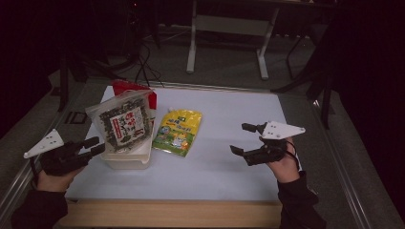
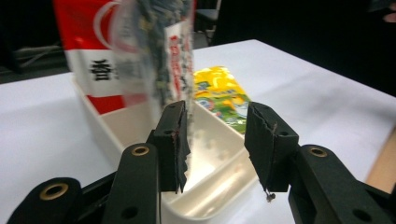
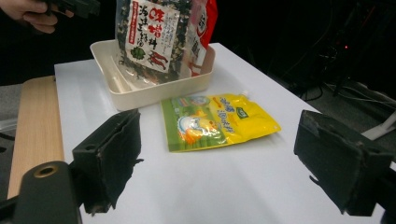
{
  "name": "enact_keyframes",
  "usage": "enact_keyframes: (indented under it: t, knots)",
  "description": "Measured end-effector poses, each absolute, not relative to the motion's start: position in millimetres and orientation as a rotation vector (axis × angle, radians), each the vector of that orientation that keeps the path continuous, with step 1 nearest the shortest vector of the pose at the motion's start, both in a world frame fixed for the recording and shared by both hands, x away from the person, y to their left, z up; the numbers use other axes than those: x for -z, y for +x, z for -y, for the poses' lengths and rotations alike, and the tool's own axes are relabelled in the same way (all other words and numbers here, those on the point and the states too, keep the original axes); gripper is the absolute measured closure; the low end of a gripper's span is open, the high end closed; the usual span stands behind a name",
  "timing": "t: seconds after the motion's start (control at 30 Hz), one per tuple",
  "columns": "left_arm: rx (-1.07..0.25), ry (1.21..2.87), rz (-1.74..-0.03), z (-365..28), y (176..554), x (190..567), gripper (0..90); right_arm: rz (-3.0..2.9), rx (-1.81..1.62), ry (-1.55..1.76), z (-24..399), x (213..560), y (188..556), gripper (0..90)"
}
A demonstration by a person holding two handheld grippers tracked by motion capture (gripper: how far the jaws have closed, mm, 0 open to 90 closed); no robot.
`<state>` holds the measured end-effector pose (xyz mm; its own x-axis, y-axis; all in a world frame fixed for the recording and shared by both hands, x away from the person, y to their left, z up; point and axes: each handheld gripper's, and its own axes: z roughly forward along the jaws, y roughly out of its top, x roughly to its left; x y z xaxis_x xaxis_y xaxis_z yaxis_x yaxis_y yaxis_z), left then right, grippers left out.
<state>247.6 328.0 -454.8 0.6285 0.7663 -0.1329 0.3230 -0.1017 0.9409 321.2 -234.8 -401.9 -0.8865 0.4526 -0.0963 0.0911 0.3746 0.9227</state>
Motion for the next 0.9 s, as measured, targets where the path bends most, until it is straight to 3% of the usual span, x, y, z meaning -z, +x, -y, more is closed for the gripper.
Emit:
enact_keyframes:
  t: [0.2, 0.6, 0.9]
  knots:
    - [-0.442, 1.698, -0.851, -309.2, 246.9, 452.7, 59.4, -2.312, -1.517, 0.477, 233.2, 403.7, 322.0, 14.6]
    - [-0.352, 1.762, -0.739, -263.6, 253.0, 452.1, 47.6, -2.279, -1.515, 0.512, 233.0, 410.7, 325.2, 16.7]
    - [-0.308, 1.801, -0.680, -234.1, 257.6, 459.3, 46.4, -2.254, -1.540, 0.567, 231.4, 418.4, 327.3, 15.8]
